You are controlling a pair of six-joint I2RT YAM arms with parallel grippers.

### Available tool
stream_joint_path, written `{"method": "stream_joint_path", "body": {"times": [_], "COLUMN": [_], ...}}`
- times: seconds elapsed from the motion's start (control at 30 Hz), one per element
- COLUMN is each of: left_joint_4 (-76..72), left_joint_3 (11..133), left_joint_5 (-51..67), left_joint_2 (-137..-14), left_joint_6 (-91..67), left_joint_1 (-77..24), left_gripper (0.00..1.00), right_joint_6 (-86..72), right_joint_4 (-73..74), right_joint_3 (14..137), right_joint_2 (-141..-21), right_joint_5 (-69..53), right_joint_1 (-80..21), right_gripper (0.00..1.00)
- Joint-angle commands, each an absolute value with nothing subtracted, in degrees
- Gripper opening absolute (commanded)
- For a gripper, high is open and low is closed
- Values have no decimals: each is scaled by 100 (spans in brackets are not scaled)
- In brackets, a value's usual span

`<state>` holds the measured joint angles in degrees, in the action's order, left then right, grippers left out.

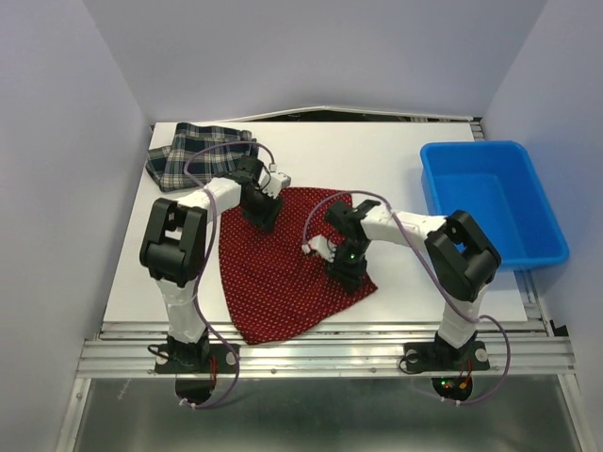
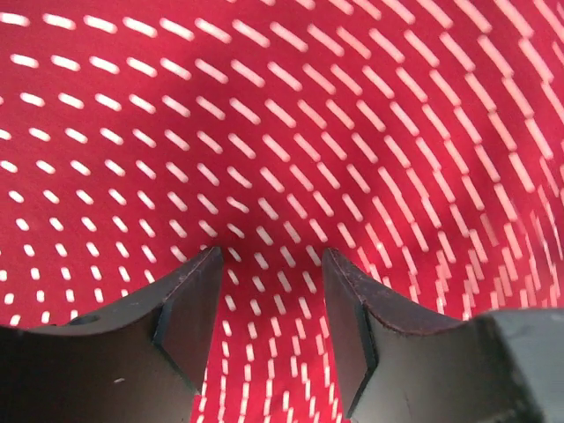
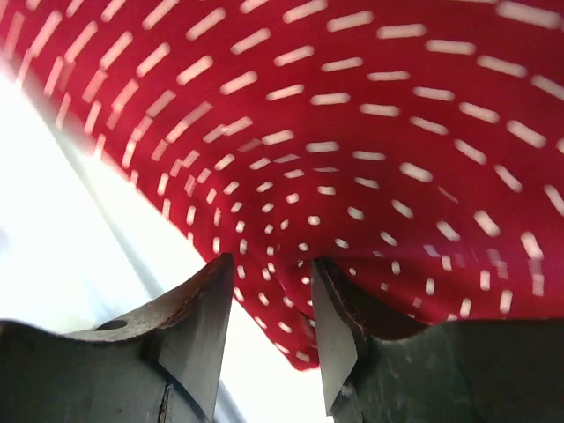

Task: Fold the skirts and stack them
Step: Flatten the skirt out

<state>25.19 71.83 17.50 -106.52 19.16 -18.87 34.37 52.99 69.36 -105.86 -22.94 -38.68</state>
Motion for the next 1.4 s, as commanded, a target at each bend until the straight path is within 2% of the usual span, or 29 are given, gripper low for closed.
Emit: {"method": "stream_joint_path", "body": {"times": [0.0, 0.1, 0.2, 0.37, 0.43, 0.6, 0.87, 1.07, 1.37], "left_joint_4": [2697, 2856, 2979, 3173, 3338, 3848, 4227, 4262, 4341], "left_joint_3": [7698, 7568, 7200, 7127, 7608, 9338, 11318, 11830, 11505], "left_joint_5": [1933, 2187, 2556, 2672, 2672, 2392, 1987, 1916, 1653], "left_joint_2": [-11152, -11320, -11303, -10751, -10556, -10616, -12065, -12770, -13042], "left_joint_6": [2091, 2285, 2399, 2663, 2881, 3672, 4622, 5018, 5914], "left_joint_1": [-1890, -2021, -2100, -2057, -1943, -1767, -1407, -1178, -1046], "left_gripper": [59, 56, 52, 52, 57, 65, 65, 64, 63], "right_joint_6": [3849, 3876, 3631, 3428, 3279, 3199, 3146, 3164, 3524], "right_joint_4": [6520, 6785, 6566, 6223, 5865, 5011, 4527, 4482, 4886], "right_joint_3": [6767, 6890, 7206, 8303, 8849, 9535, 10721, 10916, 10670], "right_joint_2": [-10617, -10460, -10065, -9905, -10054, -10598, -12127, -12682, -12990], "right_joint_5": [-3207, -3524, -3244, -3129, -3042, -2339, -1776, -1793, -2215], "right_joint_1": [-4481, -4553, -4492, -3421, -2806, -2224, -1907, -1784, -1784], "right_gripper": [46, 46, 46, 46, 47, 49, 49, 52, 48]}}
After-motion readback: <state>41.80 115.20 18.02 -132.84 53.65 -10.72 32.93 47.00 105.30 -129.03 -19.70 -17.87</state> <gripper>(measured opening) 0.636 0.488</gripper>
